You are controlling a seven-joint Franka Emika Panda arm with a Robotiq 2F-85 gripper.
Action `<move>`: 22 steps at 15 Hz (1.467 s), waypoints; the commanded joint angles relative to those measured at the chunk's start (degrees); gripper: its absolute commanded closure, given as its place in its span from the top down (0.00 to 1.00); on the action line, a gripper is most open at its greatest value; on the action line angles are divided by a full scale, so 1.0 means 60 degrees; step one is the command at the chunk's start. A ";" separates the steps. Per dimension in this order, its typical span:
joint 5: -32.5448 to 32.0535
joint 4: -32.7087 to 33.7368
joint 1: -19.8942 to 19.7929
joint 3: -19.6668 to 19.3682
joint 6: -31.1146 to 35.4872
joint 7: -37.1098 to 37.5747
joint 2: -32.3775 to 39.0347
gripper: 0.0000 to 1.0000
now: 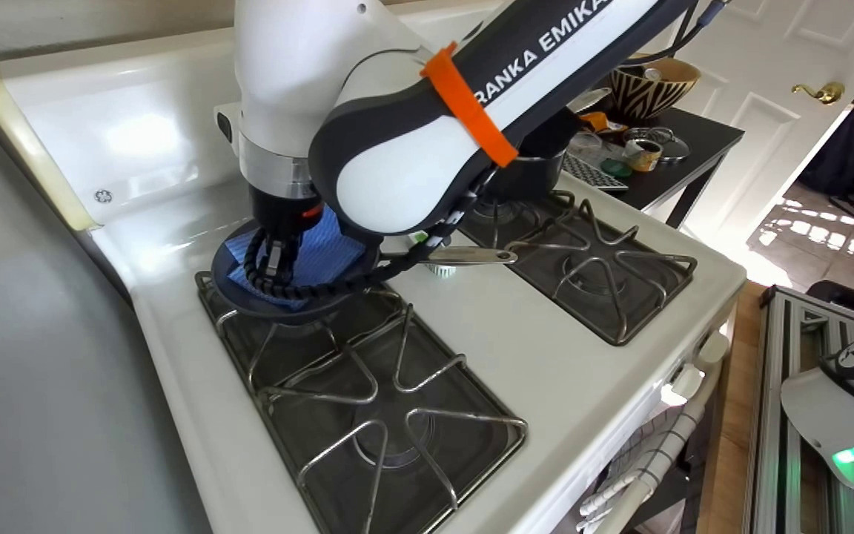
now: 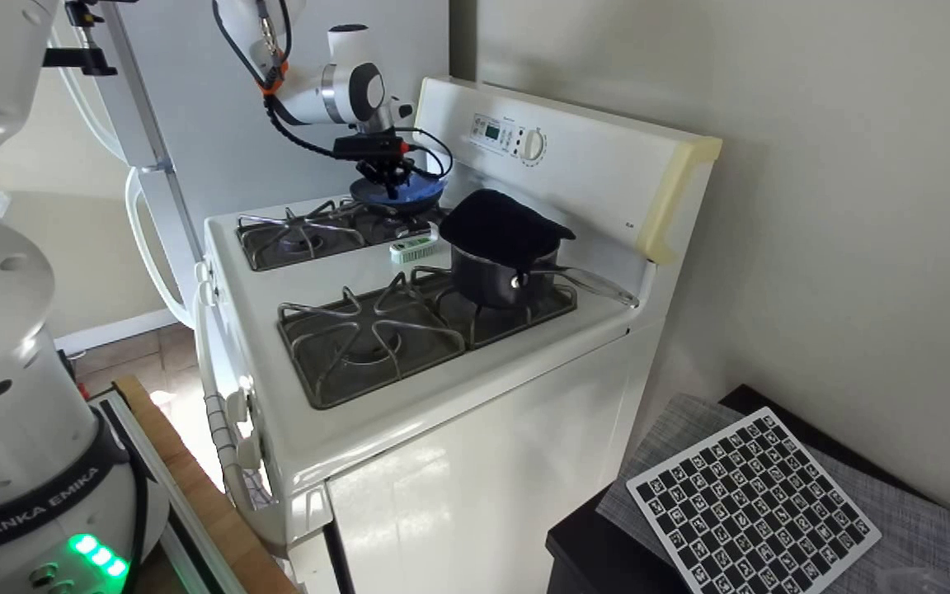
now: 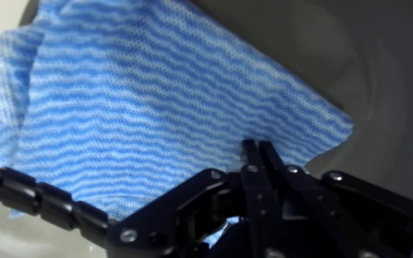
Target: Move the pan backwards then use the blue fabric to wipe the pan.
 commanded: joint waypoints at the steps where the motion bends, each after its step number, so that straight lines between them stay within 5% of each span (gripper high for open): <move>1: 0.0093 -0.0090 -0.0078 0.0141 -0.0977 -0.0220 -0.0147 0.00; 7: 0.0783 0.0163 -0.0303 0.0592 -0.2189 -0.0404 -0.0215 0.00; 16: 0.1647 0.0153 -0.0548 0.0877 -0.0662 -0.0634 0.0103 0.00; 22: 0.0687 0.0110 -0.0126 0.0193 0.0252 -0.0302 0.0251 0.00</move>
